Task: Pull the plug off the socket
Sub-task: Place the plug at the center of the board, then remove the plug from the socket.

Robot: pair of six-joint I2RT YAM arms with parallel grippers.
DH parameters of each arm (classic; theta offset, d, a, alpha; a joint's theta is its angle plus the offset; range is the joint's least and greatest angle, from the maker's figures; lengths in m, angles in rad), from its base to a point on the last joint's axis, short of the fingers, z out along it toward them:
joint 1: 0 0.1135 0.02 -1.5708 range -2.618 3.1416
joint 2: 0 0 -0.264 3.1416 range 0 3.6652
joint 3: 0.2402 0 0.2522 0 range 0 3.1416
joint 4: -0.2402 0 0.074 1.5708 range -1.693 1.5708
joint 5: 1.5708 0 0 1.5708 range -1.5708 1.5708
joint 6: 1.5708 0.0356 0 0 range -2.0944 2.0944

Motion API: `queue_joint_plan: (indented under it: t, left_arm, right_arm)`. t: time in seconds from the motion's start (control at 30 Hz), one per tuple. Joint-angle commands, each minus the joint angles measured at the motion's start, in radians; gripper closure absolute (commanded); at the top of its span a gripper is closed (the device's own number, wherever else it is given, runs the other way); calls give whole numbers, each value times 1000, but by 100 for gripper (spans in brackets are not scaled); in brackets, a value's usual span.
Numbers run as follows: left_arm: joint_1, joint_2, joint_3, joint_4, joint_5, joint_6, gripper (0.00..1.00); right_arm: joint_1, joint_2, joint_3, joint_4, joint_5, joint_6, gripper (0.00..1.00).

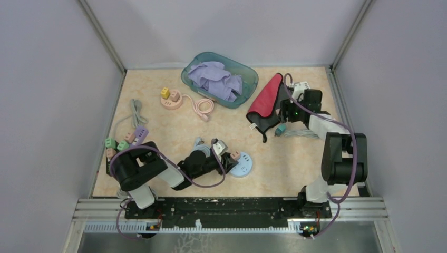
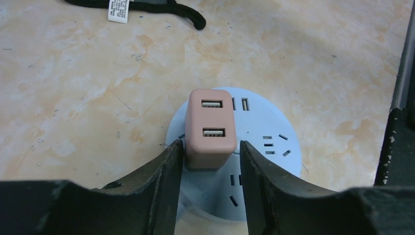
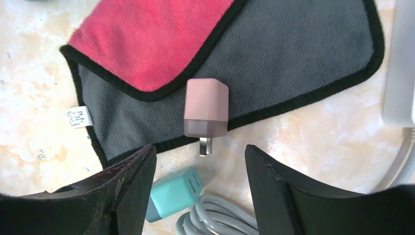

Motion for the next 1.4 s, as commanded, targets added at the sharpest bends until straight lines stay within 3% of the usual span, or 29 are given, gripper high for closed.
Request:
queue_joint_plan:
  t: [0.0, 0.1, 0.23, 0.53, 0.63, 0.7, 0.77, 0.83, 1.13, 1.37]
  left_arm:
    - [0, -35, -18, -63, 28, -16, 44]
    - [0, -76, -17, -89, 30, -15, 38]
    - [0, -143, -17, -144, 31, -6, 32]
    - [1, -365, -41, -286, 27, -13, 32]
    - [1, -444, -33, -369, 31, -27, 32]
    - [1, -496, -35, -409, 34, -44, 32]
    - [2, -556, -44, -434, 33, -62, 31]
    - [2, -612, -64, -447, 27, -82, 31]
    - [3, -879, -185, -498, -29, -169, 23]
    - [5, -979, -278, -474, -60, -242, 19]
  right_arm:
    - [-1, -98, 27, 14, -41, -36, 33]
    - [-1, -148, 18, 6, -114, -89, 33]
    - [-1, -237, 6, -61, -324, -238, 33]
    - [2, -515, -169, 46, -828, -436, 30]
    - [12, -511, -128, -148, -973, -623, 28]
    - [31, -492, -88, -352, -1037, -882, 22]
    - [58, -480, -64, -528, -1055, -1091, 14]
    - [103, -475, -46, -602, -1027, -1161, 11]
    - [319, -412, 43, -655, -832, -1176, 11]
    - [374, -402, -16, -562, -777, -1114, 11]
